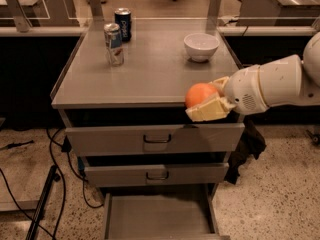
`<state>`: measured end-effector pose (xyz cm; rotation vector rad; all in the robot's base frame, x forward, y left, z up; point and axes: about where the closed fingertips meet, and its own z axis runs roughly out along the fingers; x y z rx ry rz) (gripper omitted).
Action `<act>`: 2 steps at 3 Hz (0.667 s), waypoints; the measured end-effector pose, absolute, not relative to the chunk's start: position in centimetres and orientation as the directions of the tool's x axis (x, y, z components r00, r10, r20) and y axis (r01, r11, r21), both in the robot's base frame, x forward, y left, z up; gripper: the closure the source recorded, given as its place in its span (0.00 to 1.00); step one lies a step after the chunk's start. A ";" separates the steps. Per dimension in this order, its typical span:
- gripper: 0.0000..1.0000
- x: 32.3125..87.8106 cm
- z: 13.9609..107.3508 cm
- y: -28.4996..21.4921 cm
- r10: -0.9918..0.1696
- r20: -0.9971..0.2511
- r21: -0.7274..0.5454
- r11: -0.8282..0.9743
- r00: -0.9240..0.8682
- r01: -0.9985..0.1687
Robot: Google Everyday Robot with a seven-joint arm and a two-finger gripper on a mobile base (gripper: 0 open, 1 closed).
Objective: Place orange into bottom drawer
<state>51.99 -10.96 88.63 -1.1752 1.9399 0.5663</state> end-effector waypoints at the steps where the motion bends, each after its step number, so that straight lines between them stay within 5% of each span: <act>1: 1.00 48.9 84.5 -10.6 -0.535 -0.796 0.005 0.462 -0.284 -0.887; 2: 1.00 48.9 84.4 -10.6 -0.535 -0.796 0.005 0.462 -0.284 -0.887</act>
Offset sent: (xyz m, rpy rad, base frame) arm -0.0242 0.0031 -0.0315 0.0056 0.0204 0.0047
